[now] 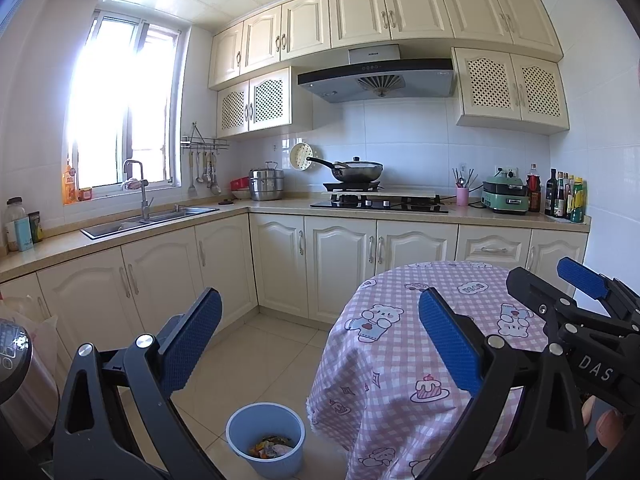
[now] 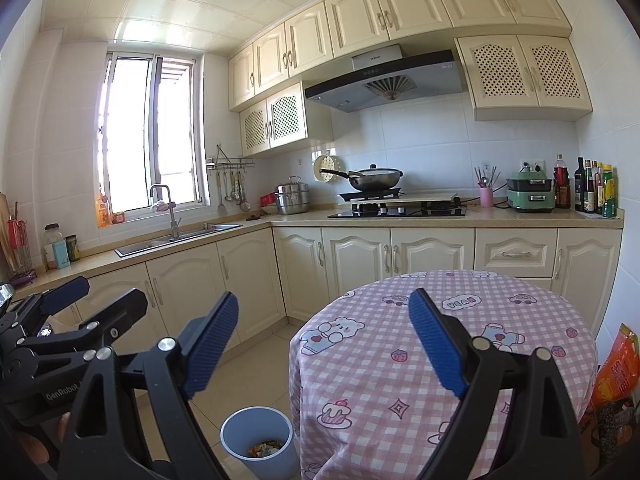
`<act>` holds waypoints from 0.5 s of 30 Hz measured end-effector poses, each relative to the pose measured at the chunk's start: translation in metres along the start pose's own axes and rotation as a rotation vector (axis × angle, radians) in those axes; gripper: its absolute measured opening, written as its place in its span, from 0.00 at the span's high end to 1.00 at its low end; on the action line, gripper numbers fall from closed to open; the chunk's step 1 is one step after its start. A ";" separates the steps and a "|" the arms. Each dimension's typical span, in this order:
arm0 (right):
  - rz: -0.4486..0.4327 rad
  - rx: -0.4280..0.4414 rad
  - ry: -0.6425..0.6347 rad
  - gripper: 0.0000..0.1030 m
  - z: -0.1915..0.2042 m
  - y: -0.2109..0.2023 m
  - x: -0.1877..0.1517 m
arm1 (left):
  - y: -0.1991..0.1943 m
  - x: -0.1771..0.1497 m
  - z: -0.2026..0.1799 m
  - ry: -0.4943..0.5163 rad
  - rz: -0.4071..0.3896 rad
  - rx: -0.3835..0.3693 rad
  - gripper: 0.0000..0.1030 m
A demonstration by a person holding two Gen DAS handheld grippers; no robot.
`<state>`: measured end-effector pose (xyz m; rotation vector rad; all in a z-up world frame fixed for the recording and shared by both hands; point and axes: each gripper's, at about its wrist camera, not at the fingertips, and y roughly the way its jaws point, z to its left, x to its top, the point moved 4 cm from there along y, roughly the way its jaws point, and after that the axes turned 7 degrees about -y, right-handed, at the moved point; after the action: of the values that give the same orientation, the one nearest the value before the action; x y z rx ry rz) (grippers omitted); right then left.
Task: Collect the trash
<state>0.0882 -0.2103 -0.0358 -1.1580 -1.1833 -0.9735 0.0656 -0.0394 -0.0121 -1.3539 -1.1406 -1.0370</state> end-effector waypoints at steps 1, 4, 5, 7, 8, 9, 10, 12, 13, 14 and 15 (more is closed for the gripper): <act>0.000 0.000 0.000 0.17 0.000 0.000 0.000 | 0.000 0.000 0.000 -0.001 0.000 0.000 0.07; 0.000 0.001 0.000 0.17 0.000 0.000 0.000 | 0.001 -0.001 0.000 0.001 0.002 0.001 0.07; 0.001 0.000 -0.001 0.17 0.000 0.000 0.000 | 0.001 -0.001 -0.001 0.000 0.002 0.000 0.07; 0.001 0.000 0.000 0.17 0.000 0.000 0.000 | 0.001 -0.001 -0.001 0.000 0.002 0.001 0.07; 0.001 0.001 0.000 0.17 0.000 0.000 0.000 | 0.001 -0.001 -0.001 0.000 0.002 0.001 0.07; 0.001 0.001 0.001 0.17 0.000 0.000 0.000 | 0.001 -0.001 -0.001 0.000 0.003 0.000 0.07; 0.002 0.000 0.001 0.17 0.000 0.000 -0.001 | 0.001 -0.001 -0.001 0.000 0.003 0.001 0.07; 0.002 -0.002 0.003 0.17 -0.001 0.000 -0.002 | 0.001 -0.001 -0.001 0.000 0.002 0.000 0.07; 0.001 -0.003 0.004 0.17 -0.001 -0.001 -0.003 | 0.001 -0.001 -0.001 0.000 0.003 -0.001 0.07; 0.001 -0.005 0.005 0.17 -0.001 -0.001 -0.004 | 0.001 -0.001 -0.001 -0.001 0.004 -0.002 0.07; 0.002 -0.006 0.005 0.17 0.000 -0.002 -0.004 | 0.001 -0.002 -0.001 -0.001 0.004 -0.001 0.07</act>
<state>0.0862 -0.2110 -0.0400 -1.1601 -1.1756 -0.9785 0.0667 -0.0409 -0.0139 -1.3578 -1.1375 -1.0340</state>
